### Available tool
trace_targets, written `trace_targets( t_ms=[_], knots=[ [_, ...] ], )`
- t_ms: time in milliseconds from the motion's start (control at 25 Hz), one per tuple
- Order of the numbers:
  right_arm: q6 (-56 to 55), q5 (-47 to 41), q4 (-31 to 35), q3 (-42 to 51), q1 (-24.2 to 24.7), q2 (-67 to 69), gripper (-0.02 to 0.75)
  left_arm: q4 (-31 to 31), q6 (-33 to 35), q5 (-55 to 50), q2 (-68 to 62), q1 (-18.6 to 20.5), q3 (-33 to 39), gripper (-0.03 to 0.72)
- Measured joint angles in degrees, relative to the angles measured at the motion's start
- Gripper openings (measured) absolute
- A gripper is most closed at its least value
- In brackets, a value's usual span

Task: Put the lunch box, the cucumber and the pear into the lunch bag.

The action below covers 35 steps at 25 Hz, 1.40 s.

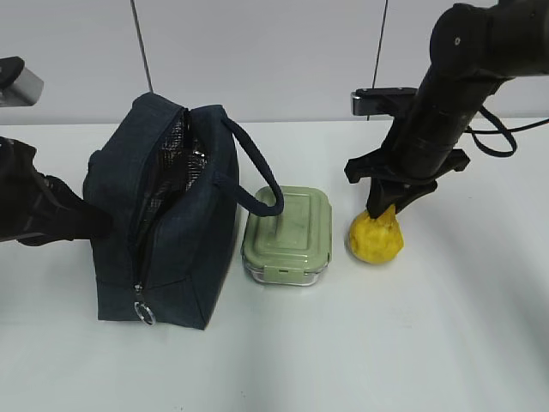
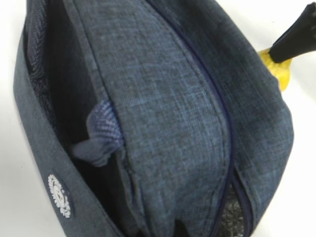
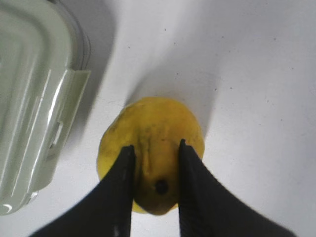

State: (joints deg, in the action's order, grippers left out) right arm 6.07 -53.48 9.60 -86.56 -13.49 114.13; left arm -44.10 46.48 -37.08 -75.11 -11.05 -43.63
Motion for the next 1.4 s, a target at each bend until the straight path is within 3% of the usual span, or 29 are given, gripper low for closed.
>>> trace_targets(
  t_ms=[320,560,960,1400],
  knots=[
    [2.3,-0.8,2.6,-2.2,0.0,-10.3,0.161,0.0,0.0,0.0,0.0,0.0,0.0,0.003],
    [13.6,-3.0,19.1,-7.2,-2.1,-15.3,0.161,0.1,0.0,0.0,0.0,0.0,0.0,0.003],
    [15.3,3.8,21.1,-8.1,-15.3,-14.6,0.160,0.1,0.0,0.0,0.0,0.0,0.0,0.003],
    [18.8,9.2,26.2,-8.5,-17.9,-7.3,0.158,0.1,0.0,-0.1,0.0,0.0,0.0,0.003]
  ],
)
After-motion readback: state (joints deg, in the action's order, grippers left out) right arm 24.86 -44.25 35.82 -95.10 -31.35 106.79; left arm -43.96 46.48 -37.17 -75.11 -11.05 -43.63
